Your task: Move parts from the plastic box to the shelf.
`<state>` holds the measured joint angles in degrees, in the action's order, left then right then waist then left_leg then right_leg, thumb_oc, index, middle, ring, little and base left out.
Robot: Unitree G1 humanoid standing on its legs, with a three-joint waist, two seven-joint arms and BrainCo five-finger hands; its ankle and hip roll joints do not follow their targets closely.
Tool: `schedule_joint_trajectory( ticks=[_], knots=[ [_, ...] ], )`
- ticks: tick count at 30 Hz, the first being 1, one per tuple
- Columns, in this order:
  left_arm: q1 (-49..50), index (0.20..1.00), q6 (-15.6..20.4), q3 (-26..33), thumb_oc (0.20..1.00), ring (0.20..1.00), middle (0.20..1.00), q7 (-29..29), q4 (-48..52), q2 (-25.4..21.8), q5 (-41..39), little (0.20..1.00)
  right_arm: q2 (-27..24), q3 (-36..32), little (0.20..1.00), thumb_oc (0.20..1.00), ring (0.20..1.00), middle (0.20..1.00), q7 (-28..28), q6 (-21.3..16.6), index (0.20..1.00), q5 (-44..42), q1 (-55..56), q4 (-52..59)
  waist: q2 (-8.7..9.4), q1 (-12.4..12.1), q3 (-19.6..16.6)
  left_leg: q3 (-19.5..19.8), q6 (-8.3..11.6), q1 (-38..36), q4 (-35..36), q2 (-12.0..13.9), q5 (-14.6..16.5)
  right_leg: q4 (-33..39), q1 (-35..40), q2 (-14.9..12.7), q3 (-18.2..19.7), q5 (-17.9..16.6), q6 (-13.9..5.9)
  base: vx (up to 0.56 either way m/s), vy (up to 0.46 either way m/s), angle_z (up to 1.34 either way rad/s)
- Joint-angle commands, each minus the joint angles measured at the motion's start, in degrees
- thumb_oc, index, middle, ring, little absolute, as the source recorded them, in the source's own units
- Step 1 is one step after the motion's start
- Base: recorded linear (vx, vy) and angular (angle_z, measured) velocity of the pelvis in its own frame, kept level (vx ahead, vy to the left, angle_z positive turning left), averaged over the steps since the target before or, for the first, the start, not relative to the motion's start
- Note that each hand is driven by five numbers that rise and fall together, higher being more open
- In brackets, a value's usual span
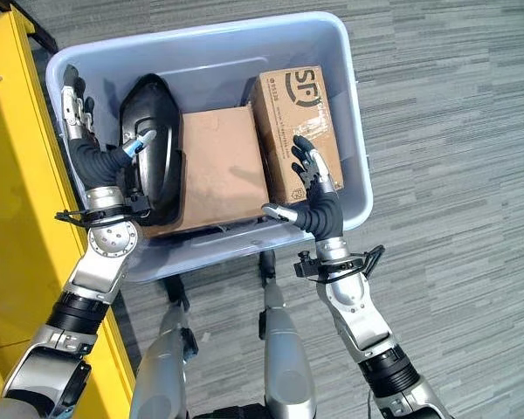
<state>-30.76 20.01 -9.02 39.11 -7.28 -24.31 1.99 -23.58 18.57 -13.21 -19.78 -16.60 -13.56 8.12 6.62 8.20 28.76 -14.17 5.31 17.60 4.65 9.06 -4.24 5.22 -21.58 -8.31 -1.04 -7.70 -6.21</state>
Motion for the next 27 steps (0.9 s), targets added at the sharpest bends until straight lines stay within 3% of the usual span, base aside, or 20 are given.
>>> schedule_joint_trajectory(
  ticks=[1,11,27],
  knots=[
    [-4.2,1.0,1.5,0.6,1.0,1.0,1.0,2.0,0.3,-2.5,3.8,1.0,-0.5,-3.3,1.0,1.0,1.0,1.0,-0.2,-4.8,1.0,0.4,-0.2,3.4,1.38,-0.2,-1.9,3.0,4.13,-0.6,-2.9,5.9,-1.1,-4.4,-1.8,-6.8,-1.2,-3.9,-7.15,0.0,-0.001,0.06],
    [-8.5,1.0,0.2,0.0,1.0,1.0,1.0,3.0,-7.2,-5.6,3.3,1.0,-0.7,-3.1,1.0,1.0,1.0,1.0,0.3,-5.2,1.0,-0.2,0.2,3.6,2.36,0.7,-1.2,3.5,4.29,1.3,-3.5,6.1,-0.6,-4.2,-3.0,-6.2,-1.4,-3.6,-7.12,0.0,-0.001,0.01],
    [-11.8,1.0,-0.3,0.3,1.0,1.0,1.0,1.8,-20.5,-8.1,-4.9,1.0,-1.7,-2.7,1.0,1.0,1.0,1.0,1.2,-5.3,1.0,-1.1,1.2,3.8,3.87,1.4,-0.9,4.5,4.28,4.1,-4.0,6.0,-0.6,-3.7,-4.4,-5.8,-2.0,-3.9,-7.06,0.0,0.002,0.02]
  ],
)
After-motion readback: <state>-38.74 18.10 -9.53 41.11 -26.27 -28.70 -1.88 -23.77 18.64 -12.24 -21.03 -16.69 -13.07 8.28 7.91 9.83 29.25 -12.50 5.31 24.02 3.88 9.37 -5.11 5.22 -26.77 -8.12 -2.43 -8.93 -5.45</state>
